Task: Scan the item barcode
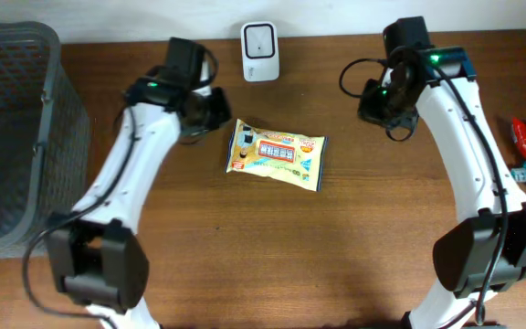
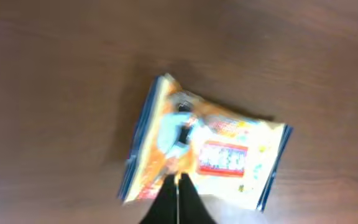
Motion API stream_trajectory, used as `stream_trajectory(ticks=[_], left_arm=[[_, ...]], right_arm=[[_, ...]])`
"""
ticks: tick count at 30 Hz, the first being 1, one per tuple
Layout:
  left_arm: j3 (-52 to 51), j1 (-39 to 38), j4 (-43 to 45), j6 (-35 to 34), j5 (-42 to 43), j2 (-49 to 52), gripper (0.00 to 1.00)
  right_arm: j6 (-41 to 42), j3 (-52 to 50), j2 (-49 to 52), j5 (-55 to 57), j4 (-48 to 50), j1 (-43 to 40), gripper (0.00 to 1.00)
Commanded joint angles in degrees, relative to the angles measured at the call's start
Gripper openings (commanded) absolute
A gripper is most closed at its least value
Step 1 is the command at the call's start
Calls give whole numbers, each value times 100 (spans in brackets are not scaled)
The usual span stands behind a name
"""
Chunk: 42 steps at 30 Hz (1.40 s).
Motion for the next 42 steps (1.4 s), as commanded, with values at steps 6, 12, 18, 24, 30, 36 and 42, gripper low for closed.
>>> stream_trajectory(ticks=[6,12,18,24,30,36,42], left_arm=[[28,-503,595,542,-328,1838,0],[50,-254,-734,92,-1904,2039,0],[946,-142,-1637,699,-546,1040,0],[868,-754,-1067,1021,813,1860,0],[870,-83,-1440,581,-1213,2754,0],[874,101,-2037,579,-1246,1690,0],[870,199,-1641,581,-1246,1032,99]], right_arm=[[-341,-1134,1499,-2538,2494,612,4],[-109,-1207,2247,-1272,2337,898,4],[-516,354,1849,-1014,358,789,4],[-789,-356,1906,-2356,431,1158,4],[-11,-1272,1906,-479,988,1185,4],[-151,129,1904,157,299,1178,4],[-431,837,1906,-68,-120,1176,99]])
